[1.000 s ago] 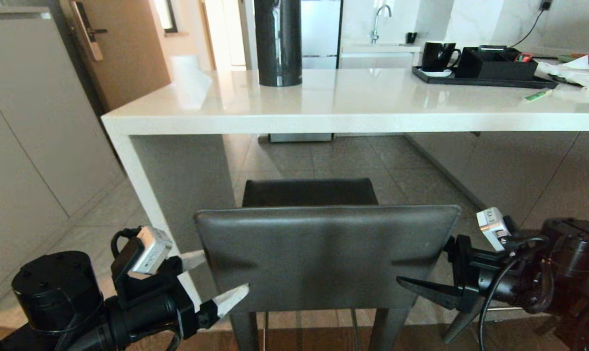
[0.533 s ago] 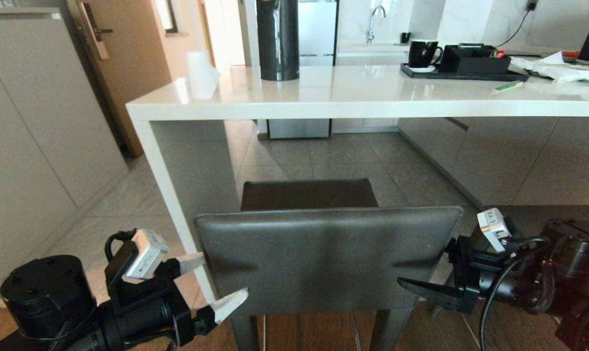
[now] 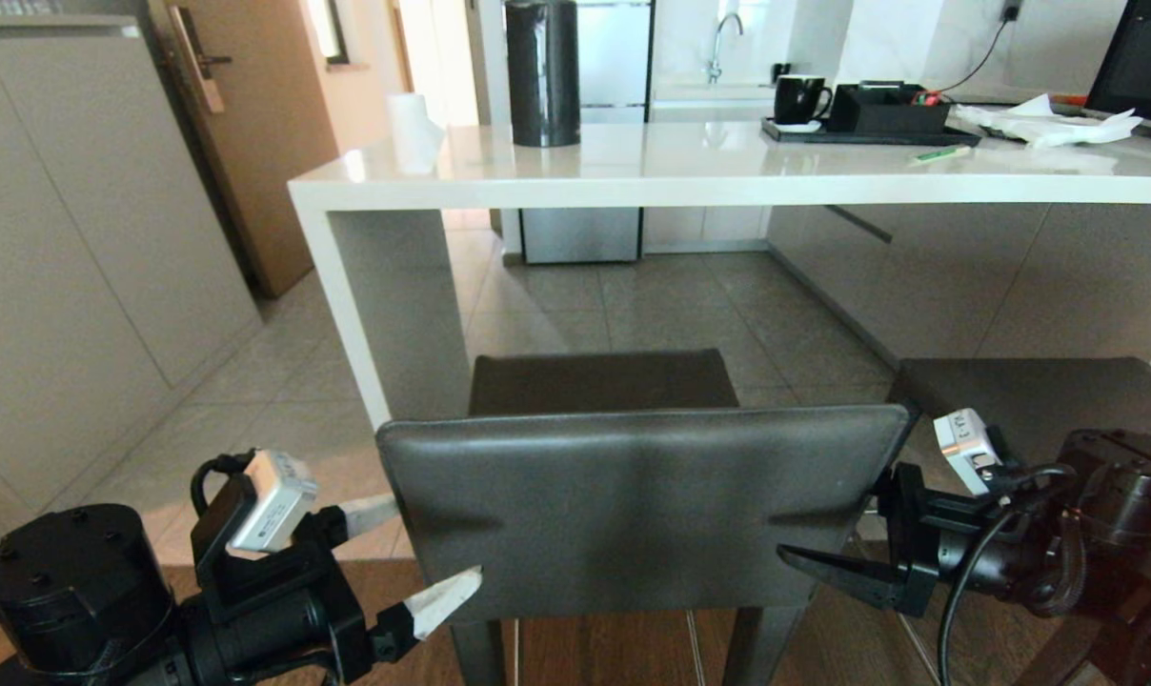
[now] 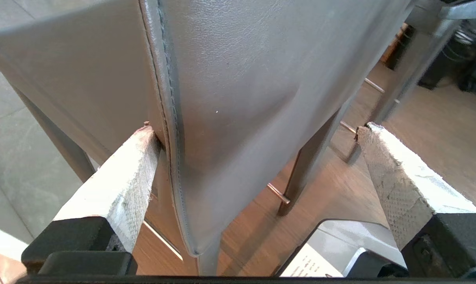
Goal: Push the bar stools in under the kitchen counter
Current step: Pull the gray chair out from under the dining table
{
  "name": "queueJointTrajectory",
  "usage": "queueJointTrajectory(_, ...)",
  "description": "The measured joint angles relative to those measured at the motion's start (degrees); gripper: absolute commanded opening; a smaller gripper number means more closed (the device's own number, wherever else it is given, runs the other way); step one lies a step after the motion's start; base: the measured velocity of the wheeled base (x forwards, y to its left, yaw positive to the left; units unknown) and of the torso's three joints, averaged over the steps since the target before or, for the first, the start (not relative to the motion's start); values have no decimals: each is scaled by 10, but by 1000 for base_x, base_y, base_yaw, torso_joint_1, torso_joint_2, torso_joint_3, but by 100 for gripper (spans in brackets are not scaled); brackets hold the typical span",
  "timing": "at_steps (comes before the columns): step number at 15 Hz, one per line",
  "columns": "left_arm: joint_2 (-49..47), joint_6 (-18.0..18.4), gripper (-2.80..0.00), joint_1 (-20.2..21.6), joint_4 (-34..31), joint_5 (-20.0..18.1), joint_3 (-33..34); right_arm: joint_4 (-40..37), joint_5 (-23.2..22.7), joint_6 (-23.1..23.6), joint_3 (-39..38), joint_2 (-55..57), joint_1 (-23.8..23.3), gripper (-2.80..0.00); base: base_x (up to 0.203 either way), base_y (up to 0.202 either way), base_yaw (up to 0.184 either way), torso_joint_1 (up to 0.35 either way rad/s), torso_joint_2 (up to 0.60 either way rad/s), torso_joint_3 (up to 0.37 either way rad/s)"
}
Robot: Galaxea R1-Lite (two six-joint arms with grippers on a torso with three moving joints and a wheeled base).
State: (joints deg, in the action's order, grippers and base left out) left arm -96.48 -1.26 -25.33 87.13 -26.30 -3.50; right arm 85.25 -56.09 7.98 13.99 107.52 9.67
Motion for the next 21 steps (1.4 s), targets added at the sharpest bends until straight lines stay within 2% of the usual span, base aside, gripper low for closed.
queueJointTrajectory(6,-1,7,0,0,0,0,1,-1,0,0,-2,0,0,0,-181,0,-2,1,3,2)
queueJointTrajectory(15,0,8,0,4,3,1,11,0,-1,1,3,8,2,0,0,0,0,0,0,0)
queueJointTrajectory(21,1,7,0,5,1,17,20,5,26,0,30,34,12,0,0,0,0,0,0,0)
